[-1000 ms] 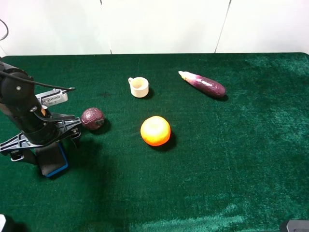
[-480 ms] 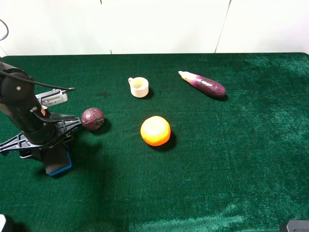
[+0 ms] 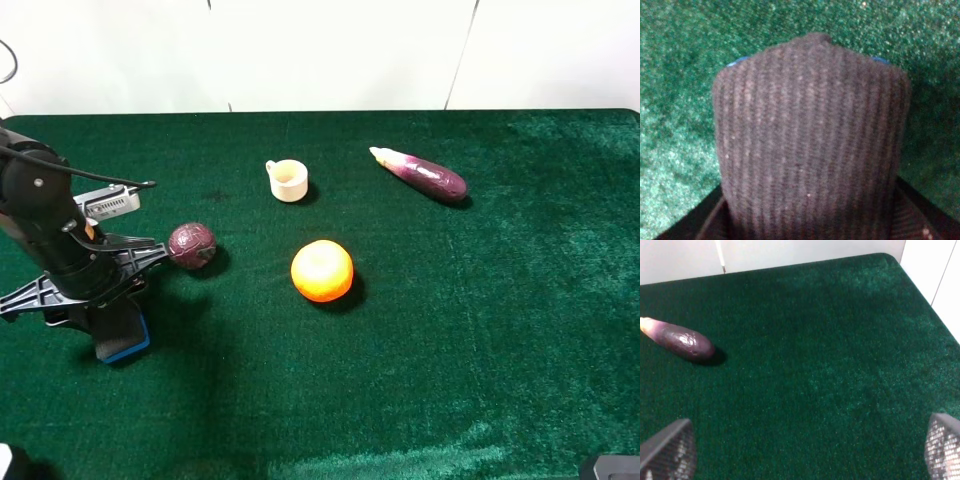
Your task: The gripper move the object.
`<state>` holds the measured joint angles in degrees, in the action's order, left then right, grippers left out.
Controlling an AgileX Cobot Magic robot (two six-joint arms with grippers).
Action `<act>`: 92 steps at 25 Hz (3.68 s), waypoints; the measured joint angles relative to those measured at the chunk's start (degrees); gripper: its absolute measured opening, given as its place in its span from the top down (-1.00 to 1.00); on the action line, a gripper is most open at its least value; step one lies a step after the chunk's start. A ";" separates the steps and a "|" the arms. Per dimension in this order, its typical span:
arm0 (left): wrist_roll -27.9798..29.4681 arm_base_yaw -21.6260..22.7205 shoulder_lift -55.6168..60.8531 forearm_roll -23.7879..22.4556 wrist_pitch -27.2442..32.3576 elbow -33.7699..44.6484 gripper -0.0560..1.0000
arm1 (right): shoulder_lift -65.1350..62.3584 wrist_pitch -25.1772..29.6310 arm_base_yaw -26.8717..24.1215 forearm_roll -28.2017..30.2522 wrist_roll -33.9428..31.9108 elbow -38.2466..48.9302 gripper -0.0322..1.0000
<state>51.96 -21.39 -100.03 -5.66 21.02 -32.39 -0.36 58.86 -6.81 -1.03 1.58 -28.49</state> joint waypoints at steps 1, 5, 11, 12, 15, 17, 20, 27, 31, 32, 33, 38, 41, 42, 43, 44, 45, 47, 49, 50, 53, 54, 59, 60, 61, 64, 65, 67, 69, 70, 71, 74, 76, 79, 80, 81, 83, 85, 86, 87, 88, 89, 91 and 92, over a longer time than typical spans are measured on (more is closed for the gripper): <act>0.00 0.00 0.00 0.00 0.08 0.00 -0.21 | 0.00 0.00 0.00 0.00 0.00 0.00 -0.41; 0.00 -0.05 0.89 0.35 1.10 0.00 -0.21 | 0.00 0.00 0.00 0.00 0.00 0.00 -0.41; -0.06 -0.22 7.57 1.54 5.31 0.05 -0.21 | 0.00 0.00 0.00 0.00 0.00 0.00 -0.41; -0.06 -0.22 8.65 1.59 6.21 0.05 -0.21 | 0.00 0.00 0.00 0.00 0.00 0.00 -0.41; -0.06 -0.22 12.29 1.59 9.66 0.08 -0.21 | 0.00 0.00 0.00 0.00 0.00 0.00 -0.41; -0.45 -0.22 14.45 1.59 12.26 -0.16 -0.21 | 0.00 0.00 0.00 0.00 0.00 0.00 -0.41; -2.40 -0.22 17.45 1.59 17.43 -2.03 -0.21 | 0.00 0.00 0.00 0.00 0.00 0.00 -0.41; -11.18 -0.22 19.89 1.94 29.87 -10.54 -0.21 | 0.00 0.00 0.00 0.00 0.00 0.00 -0.41; -17.34 -0.22 19.89 3.35 36.11 -16.71 -0.21 | 0.00 0.00 0.00 0.00 0.00 0.00 -0.41; -18.70 -0.22 19.89 3.92 37.63 -18.47 -0.21 | 0.00 0.00 0.00 0.00 0.00 0.00 -0.41; -19.84 -0.22 19.89 4.34 38.74 -19.67 -0.21 | 0.00 0.00 0.00 0.00 0.00 0.00 -0.41; -23.62 -0.22 19.89 5.33 43.52 -24.82 -0.21 | 0.00 0.00 0.00 0.00 0.00 0.00 -0.41; -24.80 -0.28 19.84 5.66 44.37 -26.56 -0.21 | 0.00 0.00 0.00 0.00 0.00 0.00 -0.41; -25.15 -0.62 19.84 5.66 44.37 -27.15 -0.21 | 0.00 0.00 0.00 0.00 0.00 0.00 -0.41; -25.35 -0.95 19.84 5.66 44.37 -27.63 -0.21 | 0.00 0.00 0.00 0.00 0.00 0.00 -0.41; -25.46 -1.32 19.84 5.66 44.37 -28.02 -0.21 | 0.00 0.00 0.00 0.00 0.00 0.00 -0.41; -25.57 -1.78 19.84 5.66 44.37 -28.37 -0.21 | 0.00 0.00 0.00 0.00 0.00 0.00 -0.41; -25.62 -2.50 19.84 5.66 44.37 -29.13 -0.21 | 0.00 0.00 0.00 0.00 0.00 0.00 -0.41; -25.62 -3.12 19.84 5.66 44.37 -29.54 -0.21 | 0.00 0.00 0.00 0.00 0.00 0.00 -0.41; -25.67 -3.26 19.78 5.66 44.31 -29.89 -0.21 | 0.00 0.00 0.00 0.00 0.00 0.00 -0.41; -26.45 -3.98 18.78 5.66 44.90 -31.36 -0.21 | 0.00 0.00 0.00 0.00 0.00 0.00 -0.41; -26.79 -4.43 17.81 5.66 45.19 -32.35 -0.21 | 0.00 0.00 0.00 0.00 0.00 0.00 -0.41; -27.93 -9.03 10.22 5.66 45.18 -39.79 -0.21 | 0.00 0.00 0.00 0.00 0.00 0.00 -0.41; -27.92 -9.88 8.54 5.66 45.18 -41.25 -0.21 | 0.00 0.00 0.00 0.00 0.00 0.00 -0.41; -27.92 -10.88 6.82 5.66 45.18 -43.37 -0.21 | 0.00 0.00 0.00 0.00 0.00 0.00 -0.41; -27.92 -13.79 1.96 5.66 45.25 -48.82 -0.21 | 0.00 0.00 0.00 0.00 0.00 0.00 -0.41; -27.94 -14.62 0.52 5.66 45.25 -50.55 -0.21 | 0.00 0.00 0.00 0.00 0.00 0.00 -0.41; -27.94 -16.55 -2.60 5.66 45.31 -54.42 -0.21 | 0.00 0.00 0.00 0.00 0.00 0.00 -0.41; -27.94 -18.25 -5.84 5.66 45.31 -58.66 -0.21 | 0.00 0.00 0.00 0.00 0.00 0.00 -0.41; -27.94 -19.13 -7.09 5.66 45.31 -60.37 -0.21 | 0.00 0.00 0.00 0.00 0.00 0.00 -0.41; -27.94 -19.93 -8.52 5.66 45.31 -62.35 -0.21 | 0.00 0.00 0.00 0.00 0.00 0.00 -0.41; -27.94 -22.22 -12.48 5.66 45.36 -67.77 -0.21 | 0.00 0.00 0.00 0.00 0.00 0.00 -0.41; -27.99 -23.53 -14.73 5.66 45.36 -70.75 -0.21 | 0.00 0.00 0.00 0.00 0.00 0.00 -0.41; -27.99 -25.42 -17.81 5.66 45.36 -74.61 -0.21 | 0.00 0.00 0.00 0.00 0.00 0.00 -0.41; -27.99 -25.96 -18.53 5.66 45.36 -75.51 -0.21 | 0.00 0.00 0.00 0.00 0.00 0.00 -0.41; -27.99 -26.60 -19.23 5.66 45.36 -76.35 -0.21 | 0.00 0.00 0.00 0.00 0.00 0.00 -0.41; -27.99 -27.83 -20.67 6.63 45.36 -78.05 -0.21 | 0.00 0.00 0.00 0.00 0.00 0.00 -0.41; -27.87 -28.83 -21.56 7.25 45.36 -78.97 -0.21 | 0.00 0.00 0.00 0.00 0.00 0.00 -0.41; -27.70 -29.37 -22.02 7.39 45.36 -79.17 -0.21 | 0.00 0.00 0.00 0.00 0.00 0.00 -0.41; -27.43 -29.79 -22.37 7.39 45.36 -79.34 -0.21 | 0.00 0.00 0.00 0.00 0.00 0.00 -0.41; -27.09 -30.26 -22.70 7.39 45.36 -79.52 -0.21 | 0.00 0.00 0.00 0.00 0.00 0.00 -0.41; -26.83 -30.72 -23.19 7.39 45.36 -79.52 -0.21 | 0.00 0.00 0.00 0.00 0.00 0.00 -0.41; -26.39 -31.55 -23.95 7.39 45.36 -79.52 -0.21 | 0.00 0.00 0.00 0.00 0.00 0.00 -0.41; -26.14 -32.07 -24.29 7.39 45.36 -79.56 -0.21 | 0.00 0.00 0.00 0.00 0.00 0.00 -0.41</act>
<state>25.82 -53.46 -124.32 1.72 66.38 -111.95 -0.36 58.86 -6.81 -1.03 1.58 -28.49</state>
